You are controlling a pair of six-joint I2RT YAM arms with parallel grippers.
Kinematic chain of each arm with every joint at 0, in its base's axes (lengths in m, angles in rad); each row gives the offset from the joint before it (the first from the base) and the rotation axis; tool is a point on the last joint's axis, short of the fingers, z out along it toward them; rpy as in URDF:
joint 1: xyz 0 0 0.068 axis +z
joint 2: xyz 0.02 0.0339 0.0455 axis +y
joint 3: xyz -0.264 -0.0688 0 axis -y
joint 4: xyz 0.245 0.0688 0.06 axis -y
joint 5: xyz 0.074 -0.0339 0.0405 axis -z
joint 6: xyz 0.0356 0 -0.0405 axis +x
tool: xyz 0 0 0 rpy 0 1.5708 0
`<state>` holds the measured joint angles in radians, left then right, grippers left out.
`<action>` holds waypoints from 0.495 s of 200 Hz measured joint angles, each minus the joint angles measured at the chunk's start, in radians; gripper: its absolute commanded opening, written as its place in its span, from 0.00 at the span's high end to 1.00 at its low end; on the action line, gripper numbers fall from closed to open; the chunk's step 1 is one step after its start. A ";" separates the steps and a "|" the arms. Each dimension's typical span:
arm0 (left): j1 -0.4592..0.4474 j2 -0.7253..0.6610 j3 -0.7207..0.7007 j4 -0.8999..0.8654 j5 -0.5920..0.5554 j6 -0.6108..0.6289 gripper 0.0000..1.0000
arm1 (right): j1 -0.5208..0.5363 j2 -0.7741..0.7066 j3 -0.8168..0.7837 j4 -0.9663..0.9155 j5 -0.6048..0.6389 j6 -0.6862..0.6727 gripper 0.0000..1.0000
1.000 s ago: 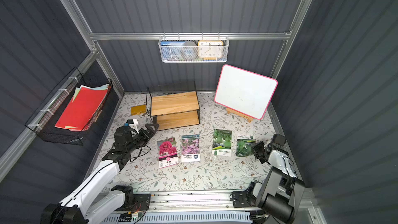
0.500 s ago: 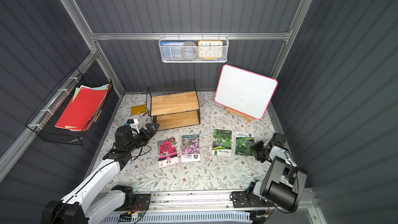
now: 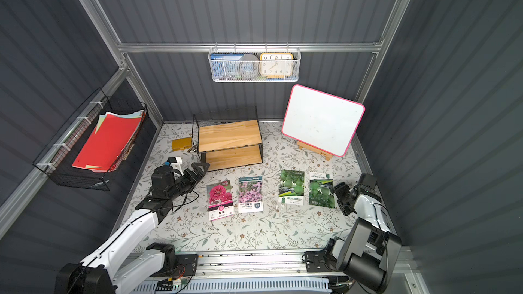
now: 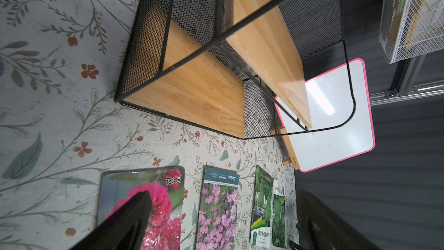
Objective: Take the seed bag off the shelf
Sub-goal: Place the seed packet at the center of the board.
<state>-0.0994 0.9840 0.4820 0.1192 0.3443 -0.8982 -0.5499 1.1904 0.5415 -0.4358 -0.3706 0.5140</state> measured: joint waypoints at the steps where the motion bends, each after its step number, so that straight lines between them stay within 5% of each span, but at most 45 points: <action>1: 0.000 0.000 0.000 0.000 0.000 0.000 0.00 | 0.000 -0.003 0.001 -0.003 0.001 0.000 0.19; 33: 0.000 0.000 -0.003 0.011 0.000 0.000 0.00 | 0.000 -0.061 0.046 -0.074 0.011 -0.016 0.01; 99: 0.000 0.008 -0.067 0.179 -0.005 0.000 0.00 | 0.026 -0.256 0.204 -0.216 0.060 -0.084 0.01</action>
<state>-0.0994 0.9916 0.4149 0.2977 0.3389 -0.8978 -0.5243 0.9348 0.7452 -0.6521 -0.3103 0.4301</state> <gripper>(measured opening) 0.994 0.989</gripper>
